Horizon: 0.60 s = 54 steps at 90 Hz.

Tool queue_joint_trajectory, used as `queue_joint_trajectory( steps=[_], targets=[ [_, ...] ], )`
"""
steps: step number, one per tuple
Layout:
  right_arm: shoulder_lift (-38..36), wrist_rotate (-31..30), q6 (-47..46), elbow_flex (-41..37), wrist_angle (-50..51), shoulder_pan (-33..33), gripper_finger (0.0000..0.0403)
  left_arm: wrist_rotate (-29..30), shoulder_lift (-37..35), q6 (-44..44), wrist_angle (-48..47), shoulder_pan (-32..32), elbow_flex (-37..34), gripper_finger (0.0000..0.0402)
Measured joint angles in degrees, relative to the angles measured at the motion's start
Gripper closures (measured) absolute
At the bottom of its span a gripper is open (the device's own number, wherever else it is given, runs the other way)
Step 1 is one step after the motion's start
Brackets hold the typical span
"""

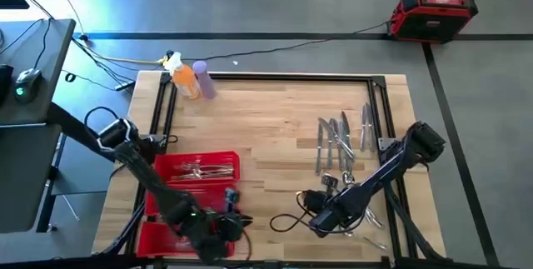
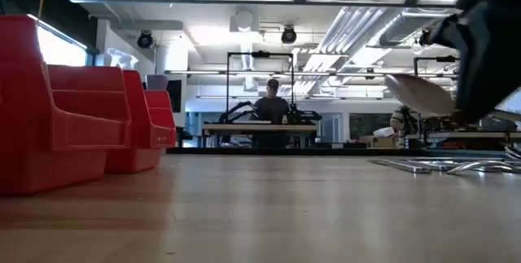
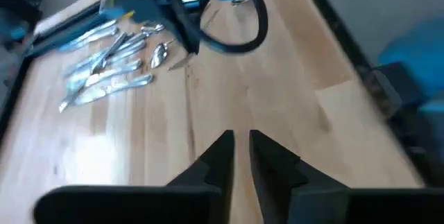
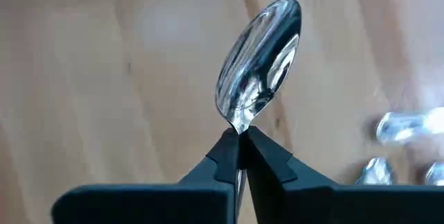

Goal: Sort silverware
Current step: Put the silver spoon in the middle red bin

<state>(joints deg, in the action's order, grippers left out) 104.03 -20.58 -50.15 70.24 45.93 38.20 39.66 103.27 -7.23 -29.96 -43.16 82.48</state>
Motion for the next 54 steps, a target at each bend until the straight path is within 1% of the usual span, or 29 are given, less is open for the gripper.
queue_joint_trajectory(
  steps=[10,22,30,41,54],
  targets=[
    [0.0,-1.9,4.6,1.4,-3.6,0.0,0.0403,-1.2,3.6,11.1,3.7,2.9,0.0,0.0341],
    [0.0,-1.7,9.2,2.6,-7.8,0.3,0.0403,-7.2,6.2,23.4,7.0,5.7,0.0,0.0305],
    [0.0,-1.6,10.4,3.2,-8.4,0.5,0.0403,-9.2,7.2,30.2,8.6,6.6,0.0,0.0281],
    [0.0,-1.5,11.8,3.3,-9.7,0.7,0.0403,-9.3,7.9,36.0,13.3,7.4,0.0,0.0253],
    [-0.1,-1.5,13.1,3.3,-11.0,0.7,0.0403,-8.7,8.0,38.8,17.0,9.2,0.0,0.0233]
  ],
)
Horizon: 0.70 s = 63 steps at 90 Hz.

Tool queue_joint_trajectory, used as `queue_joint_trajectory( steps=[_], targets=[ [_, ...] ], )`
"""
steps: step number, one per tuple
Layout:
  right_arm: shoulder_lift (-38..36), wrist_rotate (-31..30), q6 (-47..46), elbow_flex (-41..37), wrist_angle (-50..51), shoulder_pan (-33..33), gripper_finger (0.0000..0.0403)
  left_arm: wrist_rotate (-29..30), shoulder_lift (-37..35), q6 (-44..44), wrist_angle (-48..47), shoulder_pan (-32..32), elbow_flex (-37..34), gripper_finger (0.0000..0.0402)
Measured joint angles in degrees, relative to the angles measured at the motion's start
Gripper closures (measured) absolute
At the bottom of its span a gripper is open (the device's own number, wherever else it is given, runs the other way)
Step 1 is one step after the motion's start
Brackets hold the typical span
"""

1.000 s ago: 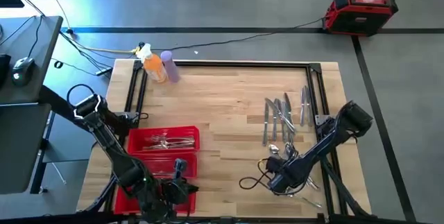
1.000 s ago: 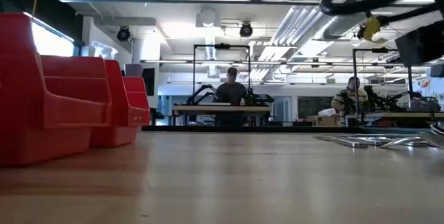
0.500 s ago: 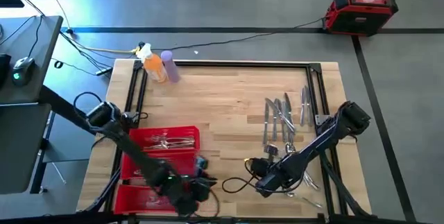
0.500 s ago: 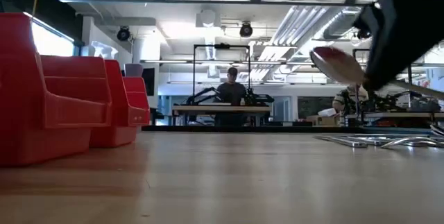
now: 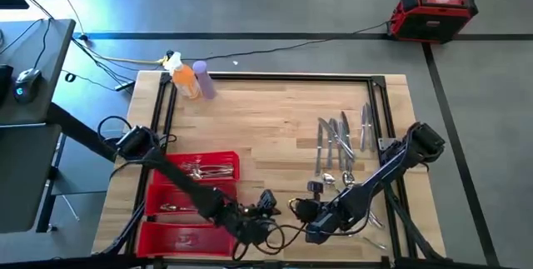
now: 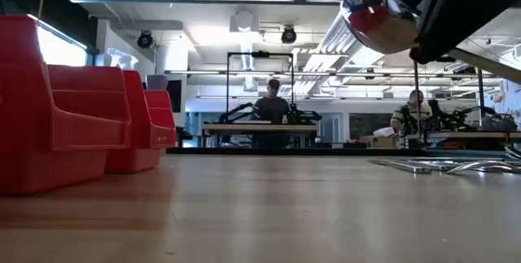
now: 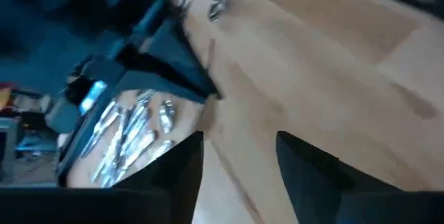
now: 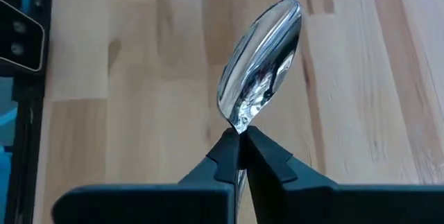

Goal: Sort silverware
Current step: Put the silver spoon in the middle red bin

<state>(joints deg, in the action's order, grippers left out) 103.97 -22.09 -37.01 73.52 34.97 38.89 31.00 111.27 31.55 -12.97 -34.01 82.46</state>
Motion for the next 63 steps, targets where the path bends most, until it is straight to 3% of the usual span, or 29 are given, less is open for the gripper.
queue_joint_trajectory(
  steps=[39,63],
  targets=[
    [-0.1,0.1,1.5,0.0,-1.0,-0.3,0.0403,-8.4,0.0,4.6,1.8,5.5,0.0,0.0230],
    [-0.1,0.0,1.5,0.0,-1.0,-0.3,0.0403,-12.6,0.0,3.1,2.5,7.4,0.0,0.0258]
  ],
)
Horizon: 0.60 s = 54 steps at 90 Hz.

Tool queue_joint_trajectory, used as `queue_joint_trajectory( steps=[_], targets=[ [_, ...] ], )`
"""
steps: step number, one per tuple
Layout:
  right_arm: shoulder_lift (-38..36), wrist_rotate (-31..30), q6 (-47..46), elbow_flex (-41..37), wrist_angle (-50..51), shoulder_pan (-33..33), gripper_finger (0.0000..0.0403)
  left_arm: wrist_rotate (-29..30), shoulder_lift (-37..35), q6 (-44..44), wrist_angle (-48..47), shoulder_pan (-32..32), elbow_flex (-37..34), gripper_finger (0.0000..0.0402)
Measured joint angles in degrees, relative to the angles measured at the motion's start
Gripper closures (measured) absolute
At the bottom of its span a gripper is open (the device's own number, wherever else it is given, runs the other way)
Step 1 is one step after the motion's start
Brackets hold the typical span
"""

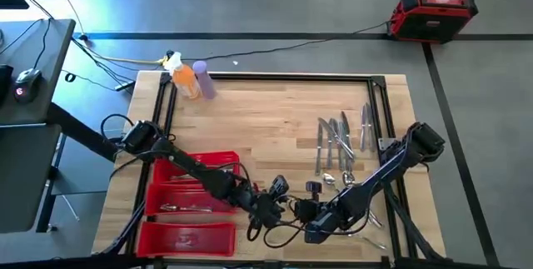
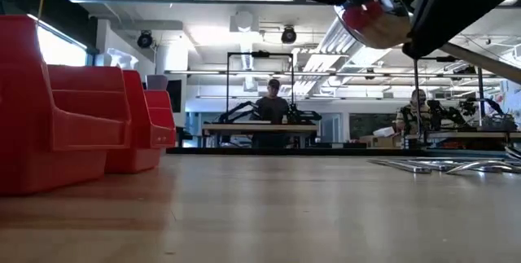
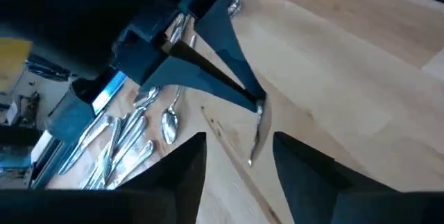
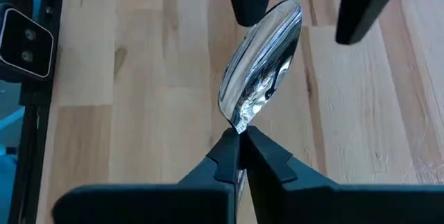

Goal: Sort silverware
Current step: Put the silver spoon in the middle red bin

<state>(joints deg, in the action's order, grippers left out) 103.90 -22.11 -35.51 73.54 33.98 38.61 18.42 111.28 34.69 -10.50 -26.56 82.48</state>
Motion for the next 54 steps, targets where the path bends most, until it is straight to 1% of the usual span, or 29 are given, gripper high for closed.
queue_joint_trajectory(
  steps=[9,18,40,54],
  targets=[
    [0.0,-0.2,0.2,0.0,0.0,0.0,0.0403,-1.6,0.0,-0.8,0.0,0.2,0.0,0.0274],
    [0.0,-0.2,0.6,0.0,0.0,0.0,0.0403,-1.9,0.9,-1.7,-0.3,0.5,0.0,0.0288],
    [-0.1,-0.4,0.6,0.0,-0.1,0.0,0.0403,-0.8,3.7,-0.5,0.8,0.7,0.0,0.0311],
    [-0.1,-0.4,1.0,0.0,-0.1,0.0,0.0403,0.3,4.0,-0.5,0.9,0.7,0.0,0.0338]
  ],
)
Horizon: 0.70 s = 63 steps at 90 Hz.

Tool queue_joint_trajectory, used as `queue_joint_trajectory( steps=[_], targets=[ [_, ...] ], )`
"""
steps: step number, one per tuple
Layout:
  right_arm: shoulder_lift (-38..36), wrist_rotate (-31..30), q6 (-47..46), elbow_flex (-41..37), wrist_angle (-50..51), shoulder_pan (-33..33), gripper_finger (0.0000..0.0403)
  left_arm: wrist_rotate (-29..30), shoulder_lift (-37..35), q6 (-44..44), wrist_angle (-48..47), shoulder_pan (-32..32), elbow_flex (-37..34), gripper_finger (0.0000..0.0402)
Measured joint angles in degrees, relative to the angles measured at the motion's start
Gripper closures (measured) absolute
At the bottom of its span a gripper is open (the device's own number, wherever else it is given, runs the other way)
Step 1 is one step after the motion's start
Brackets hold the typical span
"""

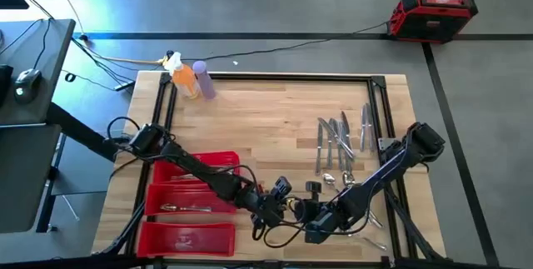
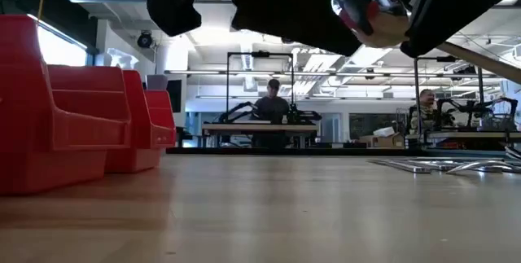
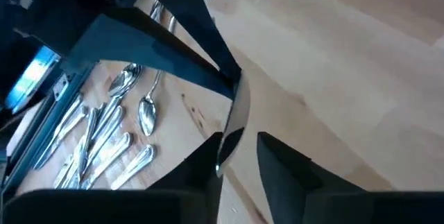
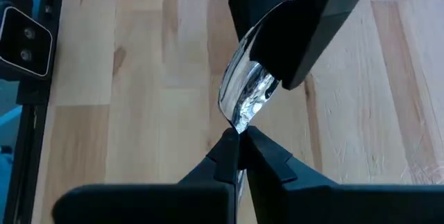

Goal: Sort silverware
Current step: Put the silver spoon in the middle red bin

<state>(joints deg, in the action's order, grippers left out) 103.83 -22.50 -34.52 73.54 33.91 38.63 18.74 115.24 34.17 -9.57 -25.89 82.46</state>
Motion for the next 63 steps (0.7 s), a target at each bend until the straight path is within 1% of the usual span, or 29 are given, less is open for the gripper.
queue_joint_trajectory(
  steps=[8,17,40,53,63],
  targets=[
    [0.0,0.0,0.0,0.0,0.0,0.0,0.0403,0.1,0.0,0.0,0.5,-0.3,0.0,0.0349],
    [0.0,0.0,0.0,0.0,-0.1,0.0,0.0403,0.5,0.0,0.5,0.5,-0.9,0.0,0.0352],
    [0.0,0.0,0.0,0.0,0.0,0.0,0.0403,2.1,0.0,5.2,1.3,-2.3,0.0,0.0336],
    [0.0,0.0,0.0,0.0,0.1,0.0,0.0403,1.4,0.0,5.5,3.1,-2.5,0.0,0.0330],
    [0.0,0.0,0.0,0.0,0.1,0.0,0.0403,1.3,0.0,5.5,3.7,-2.5,0.0,0.0335]
  ],
)
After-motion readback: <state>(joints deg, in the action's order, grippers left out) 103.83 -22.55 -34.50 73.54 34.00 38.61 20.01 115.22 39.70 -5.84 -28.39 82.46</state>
